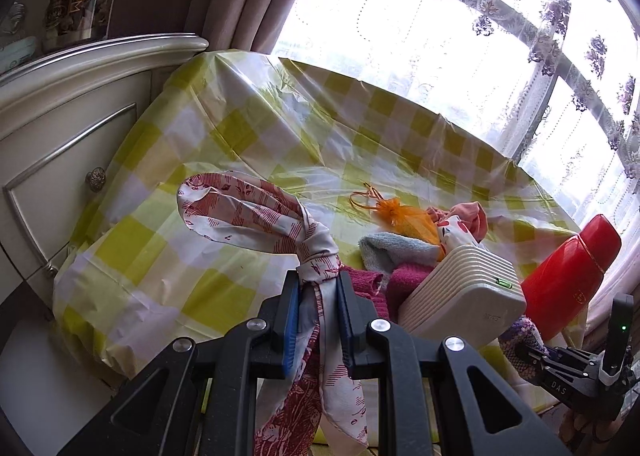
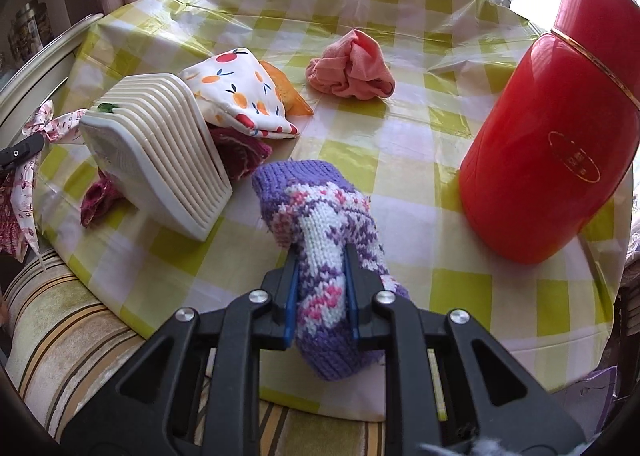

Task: Organize soft objects
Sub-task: 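Carry the purple sock and patterned scarf to the purple box and release them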

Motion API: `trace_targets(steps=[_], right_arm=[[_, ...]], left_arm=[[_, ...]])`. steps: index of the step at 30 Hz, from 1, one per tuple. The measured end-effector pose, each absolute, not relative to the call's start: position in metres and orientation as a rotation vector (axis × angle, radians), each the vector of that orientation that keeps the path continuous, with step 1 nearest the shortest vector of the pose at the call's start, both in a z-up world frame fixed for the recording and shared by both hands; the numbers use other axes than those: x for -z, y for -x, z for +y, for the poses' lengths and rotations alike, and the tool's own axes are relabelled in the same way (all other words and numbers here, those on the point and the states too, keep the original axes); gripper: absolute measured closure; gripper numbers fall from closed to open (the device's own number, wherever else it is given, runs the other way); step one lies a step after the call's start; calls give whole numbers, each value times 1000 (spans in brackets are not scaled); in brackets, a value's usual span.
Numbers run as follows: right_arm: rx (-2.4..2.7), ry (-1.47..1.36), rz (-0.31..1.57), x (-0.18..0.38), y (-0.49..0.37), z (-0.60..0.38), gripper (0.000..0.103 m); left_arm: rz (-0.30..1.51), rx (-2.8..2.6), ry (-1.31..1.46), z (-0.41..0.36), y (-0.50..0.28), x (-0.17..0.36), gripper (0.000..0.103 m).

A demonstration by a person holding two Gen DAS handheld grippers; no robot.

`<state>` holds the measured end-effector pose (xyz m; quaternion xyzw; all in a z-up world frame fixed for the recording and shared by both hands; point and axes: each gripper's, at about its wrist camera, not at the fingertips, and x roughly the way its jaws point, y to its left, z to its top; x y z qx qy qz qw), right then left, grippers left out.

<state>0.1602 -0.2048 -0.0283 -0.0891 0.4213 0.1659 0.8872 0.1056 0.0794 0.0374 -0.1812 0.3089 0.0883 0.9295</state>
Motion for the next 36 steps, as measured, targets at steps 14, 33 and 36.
trace_targets(steps=[14, 33, 36], right_arm=[[-339, 164, 839, -2, -100, -230, 80], [-265, 91, 818, -22, -39, -293, 80], [-251, 80, 813, -22, -31, -307, 80]], left_arm=[[602, -63, 348, 24, -71, -62, 84], [638, 154, 288, -62, -49, -76, 84], [646, 183, 275, -74, -46, -77, 84]])
